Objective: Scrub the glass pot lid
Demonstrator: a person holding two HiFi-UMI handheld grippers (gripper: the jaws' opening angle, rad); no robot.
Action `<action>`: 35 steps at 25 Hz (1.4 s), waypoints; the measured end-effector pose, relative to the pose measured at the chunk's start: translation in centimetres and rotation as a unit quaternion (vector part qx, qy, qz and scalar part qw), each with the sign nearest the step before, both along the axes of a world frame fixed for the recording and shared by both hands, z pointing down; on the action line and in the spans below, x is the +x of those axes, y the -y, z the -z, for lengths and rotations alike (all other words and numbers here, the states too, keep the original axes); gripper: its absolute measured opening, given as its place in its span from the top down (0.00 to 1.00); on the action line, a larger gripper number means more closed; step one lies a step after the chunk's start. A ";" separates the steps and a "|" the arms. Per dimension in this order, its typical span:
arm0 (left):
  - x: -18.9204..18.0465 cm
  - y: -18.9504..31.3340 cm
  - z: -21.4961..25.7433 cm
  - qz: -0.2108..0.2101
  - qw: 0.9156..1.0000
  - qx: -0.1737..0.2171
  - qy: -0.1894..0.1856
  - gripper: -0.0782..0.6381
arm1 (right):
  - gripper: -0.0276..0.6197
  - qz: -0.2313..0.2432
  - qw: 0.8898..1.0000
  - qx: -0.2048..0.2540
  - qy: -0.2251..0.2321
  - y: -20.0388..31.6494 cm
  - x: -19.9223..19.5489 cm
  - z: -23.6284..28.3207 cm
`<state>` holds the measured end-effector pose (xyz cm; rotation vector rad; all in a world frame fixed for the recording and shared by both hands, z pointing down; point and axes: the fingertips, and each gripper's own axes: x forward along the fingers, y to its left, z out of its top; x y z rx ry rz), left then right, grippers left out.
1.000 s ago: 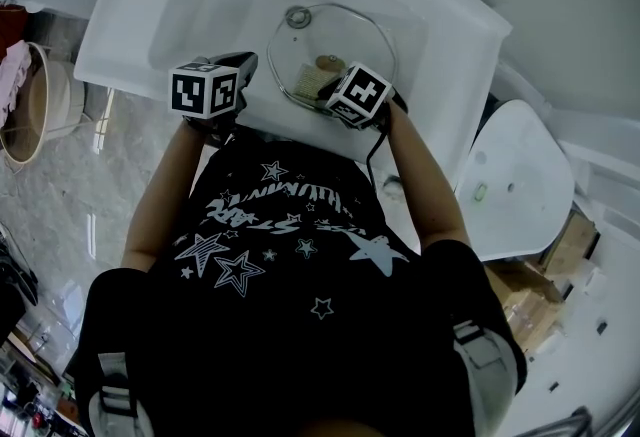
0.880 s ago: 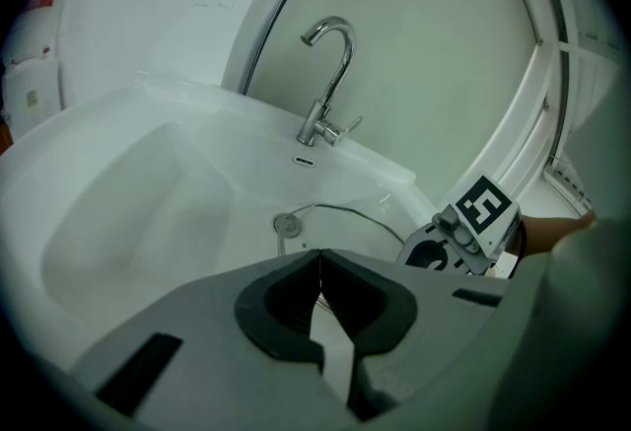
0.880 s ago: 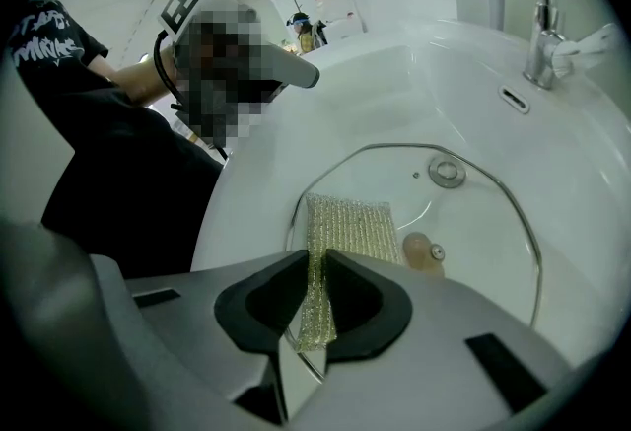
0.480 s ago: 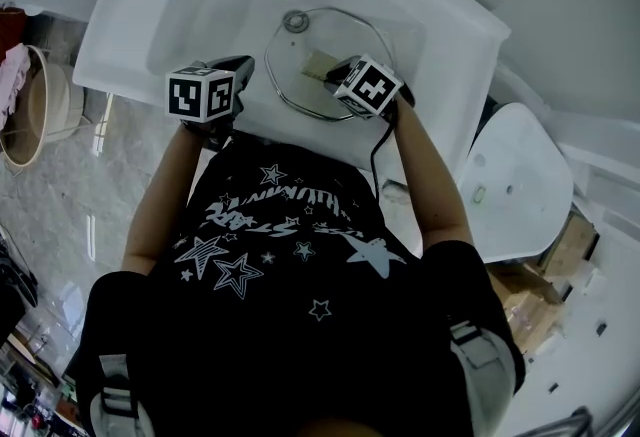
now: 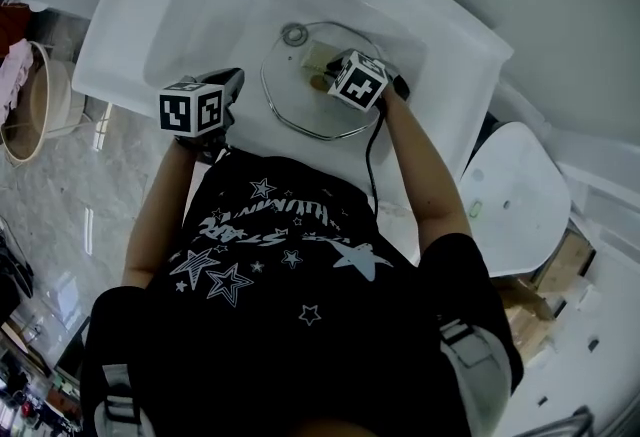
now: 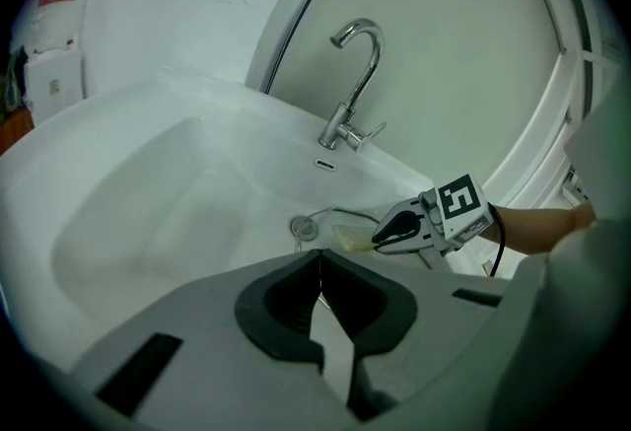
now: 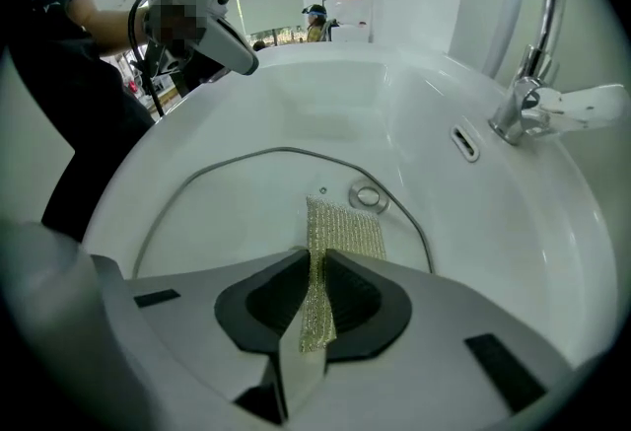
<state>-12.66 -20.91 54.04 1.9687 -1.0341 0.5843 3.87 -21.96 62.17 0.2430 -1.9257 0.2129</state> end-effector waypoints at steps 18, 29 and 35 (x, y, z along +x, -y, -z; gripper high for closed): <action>-0.3 0.5 -1.0 0.008 1.000 -0.019 0.014 0.88 | 0.87 -0.030 0.999 0.032 -0.029 3.4 3.2 -3.4; 0.0 0.3 -0.4 0.001 1.000 -0.010 0.012 0.88 | 0.87 -0.069 0.996 0.015 -0.046 2.5 4.2 -2.9; 0.1 -0.1 0.0 -0.003 1.000 -0.002 0.006 0.88 | 0.87 -0.106 0.993 -0.013 -0.059 0.3 5.0 -2.4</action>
